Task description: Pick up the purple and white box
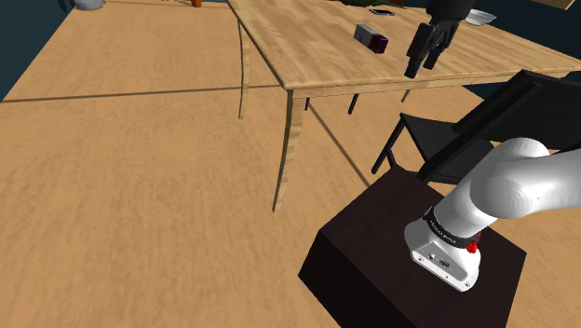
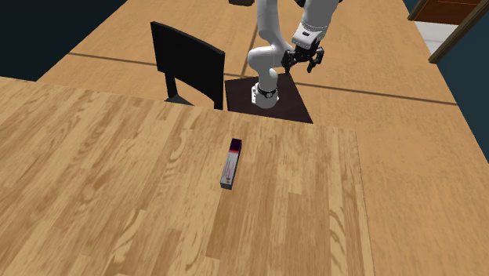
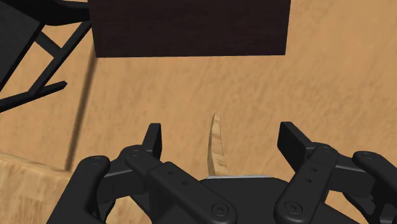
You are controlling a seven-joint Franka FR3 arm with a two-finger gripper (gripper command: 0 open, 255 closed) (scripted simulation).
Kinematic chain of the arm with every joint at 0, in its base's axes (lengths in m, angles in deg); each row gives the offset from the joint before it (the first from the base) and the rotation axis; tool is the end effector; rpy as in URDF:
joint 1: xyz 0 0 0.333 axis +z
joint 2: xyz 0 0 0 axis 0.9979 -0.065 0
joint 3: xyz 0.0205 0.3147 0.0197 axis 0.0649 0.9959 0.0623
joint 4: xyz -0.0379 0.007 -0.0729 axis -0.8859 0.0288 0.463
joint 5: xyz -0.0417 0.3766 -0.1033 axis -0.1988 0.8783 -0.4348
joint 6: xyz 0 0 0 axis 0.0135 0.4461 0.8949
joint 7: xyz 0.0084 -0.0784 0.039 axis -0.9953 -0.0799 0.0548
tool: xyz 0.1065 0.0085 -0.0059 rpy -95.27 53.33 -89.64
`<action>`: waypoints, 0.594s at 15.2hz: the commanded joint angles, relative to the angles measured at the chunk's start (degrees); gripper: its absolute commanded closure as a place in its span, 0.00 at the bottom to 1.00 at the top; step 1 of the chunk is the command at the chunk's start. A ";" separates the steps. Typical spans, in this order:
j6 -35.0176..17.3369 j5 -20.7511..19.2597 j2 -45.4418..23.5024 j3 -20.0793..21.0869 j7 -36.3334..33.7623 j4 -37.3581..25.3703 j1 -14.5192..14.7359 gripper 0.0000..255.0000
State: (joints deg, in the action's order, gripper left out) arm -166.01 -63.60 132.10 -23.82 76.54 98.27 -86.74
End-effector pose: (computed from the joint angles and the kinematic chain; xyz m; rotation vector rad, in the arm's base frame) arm 0.2886 0.0282 0.6081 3.1210 -0.0254 -0.1105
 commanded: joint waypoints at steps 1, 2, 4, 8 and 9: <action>0.00 0.00 0.00 0.00 0.00 0.00 0.00 0.00; -0.93 -0.55 -1.70 -0.63 0.35 -0.81 -0.50 0.00; -2.69 -1.56 -5.17 -1.86 1.02 -2.62 -1.47 0.00; -5.68 -3.19 -12.27 -4.26 2.26 -6.96 -3.19 0.00; -6.32 -3.50 -14.08 -4.84 2.57 -8.19 -3.60 0.00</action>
State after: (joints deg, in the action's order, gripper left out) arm -171.43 -66.79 119.86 -28.16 78.90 91.10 -89.95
